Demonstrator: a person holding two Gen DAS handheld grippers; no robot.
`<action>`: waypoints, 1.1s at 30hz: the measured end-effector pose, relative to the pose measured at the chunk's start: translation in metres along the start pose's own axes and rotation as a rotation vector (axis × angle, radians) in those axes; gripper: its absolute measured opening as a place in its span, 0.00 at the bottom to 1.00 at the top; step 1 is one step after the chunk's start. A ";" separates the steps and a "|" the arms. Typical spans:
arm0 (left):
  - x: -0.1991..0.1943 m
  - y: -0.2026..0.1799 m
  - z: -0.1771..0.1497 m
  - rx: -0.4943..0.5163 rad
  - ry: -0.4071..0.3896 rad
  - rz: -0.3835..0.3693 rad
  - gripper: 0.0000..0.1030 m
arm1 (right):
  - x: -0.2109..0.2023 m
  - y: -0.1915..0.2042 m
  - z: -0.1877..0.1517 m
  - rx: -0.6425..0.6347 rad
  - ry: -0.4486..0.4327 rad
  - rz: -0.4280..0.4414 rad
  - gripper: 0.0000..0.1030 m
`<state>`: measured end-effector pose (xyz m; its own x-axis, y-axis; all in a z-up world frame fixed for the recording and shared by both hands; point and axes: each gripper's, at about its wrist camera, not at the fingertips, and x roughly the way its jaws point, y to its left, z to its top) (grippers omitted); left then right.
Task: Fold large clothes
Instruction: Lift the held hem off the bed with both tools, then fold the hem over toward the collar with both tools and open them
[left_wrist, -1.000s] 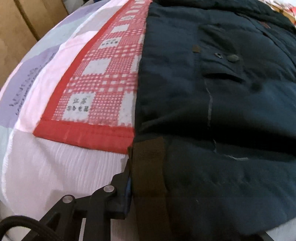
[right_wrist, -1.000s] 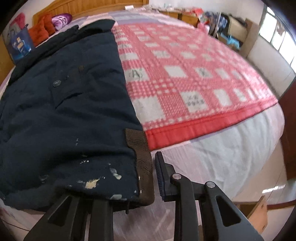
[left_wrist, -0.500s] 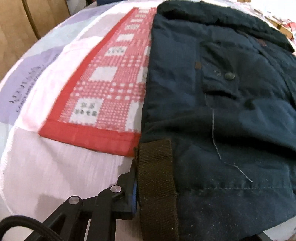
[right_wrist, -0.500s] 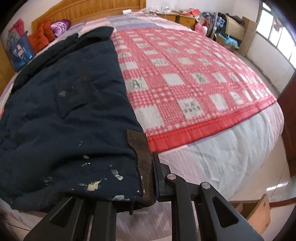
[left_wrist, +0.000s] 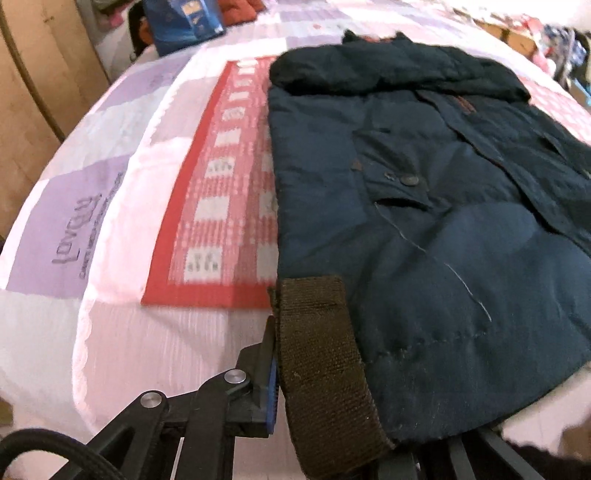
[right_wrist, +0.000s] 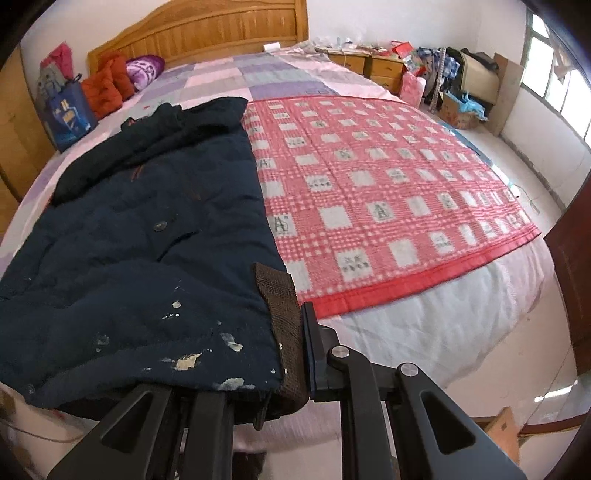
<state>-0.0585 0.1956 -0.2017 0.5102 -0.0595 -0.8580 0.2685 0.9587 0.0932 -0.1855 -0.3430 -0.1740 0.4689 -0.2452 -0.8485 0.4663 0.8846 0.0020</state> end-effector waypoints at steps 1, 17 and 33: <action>-0.005 0.000 -0.005 0.005 0.020 -0.006 0.13 | -0.009 -0.002 -0.002 -0.008 0.014 0.001 0.15; -0.122 -0.023 -0.068 0.043 0.387 -0.069 0.13 | -0.176 -0.045 -0.029 -0.061 0.296 -0.050 0.15; 0.046 0.018 0.225 -0.132 0.122 0.064 0.14 | 0.017 0.037 0.223 -0.200 -0.067 0.156 0.14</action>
<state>0.1538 0.1477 -0.1261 0.4177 0.0290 -0.9081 0.1255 0.9881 0.0893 0.0069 -0.4026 -0.0705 0.5753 -0.1191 -0.8093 0.2294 0.9731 0.0199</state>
